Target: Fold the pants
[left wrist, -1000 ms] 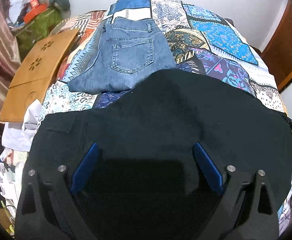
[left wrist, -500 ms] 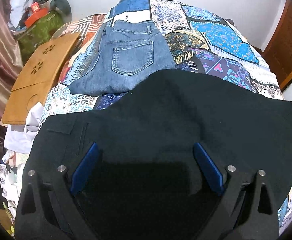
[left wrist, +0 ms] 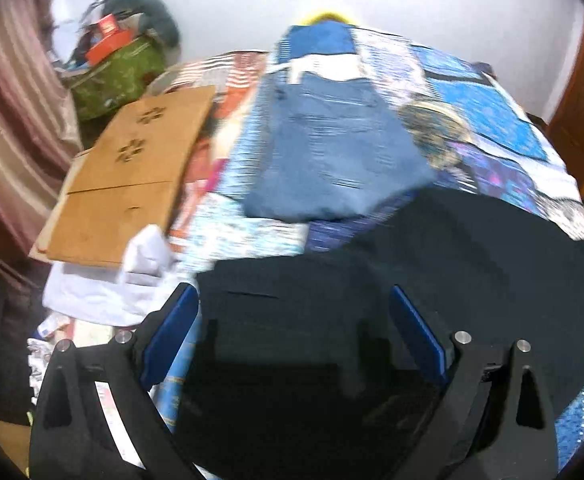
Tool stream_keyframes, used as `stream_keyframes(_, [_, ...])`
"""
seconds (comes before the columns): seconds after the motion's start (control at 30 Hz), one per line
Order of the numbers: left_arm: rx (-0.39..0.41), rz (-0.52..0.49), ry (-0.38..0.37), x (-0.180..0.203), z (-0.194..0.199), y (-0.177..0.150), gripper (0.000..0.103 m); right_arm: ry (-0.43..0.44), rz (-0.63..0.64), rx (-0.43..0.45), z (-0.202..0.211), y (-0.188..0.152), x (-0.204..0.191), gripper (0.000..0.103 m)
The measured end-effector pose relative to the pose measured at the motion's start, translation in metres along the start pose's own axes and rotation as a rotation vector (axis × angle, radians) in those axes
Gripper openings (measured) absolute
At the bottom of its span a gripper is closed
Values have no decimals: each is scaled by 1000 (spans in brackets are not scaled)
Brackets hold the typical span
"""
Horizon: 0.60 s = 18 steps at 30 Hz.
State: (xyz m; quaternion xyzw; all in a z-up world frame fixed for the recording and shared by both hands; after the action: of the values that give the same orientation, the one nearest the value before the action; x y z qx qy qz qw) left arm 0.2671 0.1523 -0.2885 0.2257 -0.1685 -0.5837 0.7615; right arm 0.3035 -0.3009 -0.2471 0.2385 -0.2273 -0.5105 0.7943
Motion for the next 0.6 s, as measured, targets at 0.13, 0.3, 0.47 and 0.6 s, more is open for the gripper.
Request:
stream_keyframes(0.13, [-22, 51, 37, -47, -23, 13, 97, 162, 98, 76, 5, 44, -79, 45])
stream_keyframes(0.3, [-98, 116, -21, -79, -59, 14, 87, 362, 157, 89, -12, 83, -162, 51])
stream_keyframes(0.47, [-196, 130, -148, -75, -89, 4, 72, 478, 215, 21, -60, 104, -222, 51])
stream_keyframes(0.6, [-205, 75, -210, -60, -91, -3, 45, 524, 231, -92, -104, 109, -248, 51])
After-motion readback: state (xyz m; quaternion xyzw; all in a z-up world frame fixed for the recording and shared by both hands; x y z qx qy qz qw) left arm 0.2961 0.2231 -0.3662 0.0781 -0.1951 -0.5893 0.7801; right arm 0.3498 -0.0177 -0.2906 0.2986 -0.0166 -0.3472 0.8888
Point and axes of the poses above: each gripper's, at about its wrist camera, not at the fingertips, and z roughly against the way its jaws point, x to its right, y to its top, the point moved 2 cm from there along -z, roughly the way its jaws point, and after that the axes turned 6 degrees about z, right-handed, at the moved point
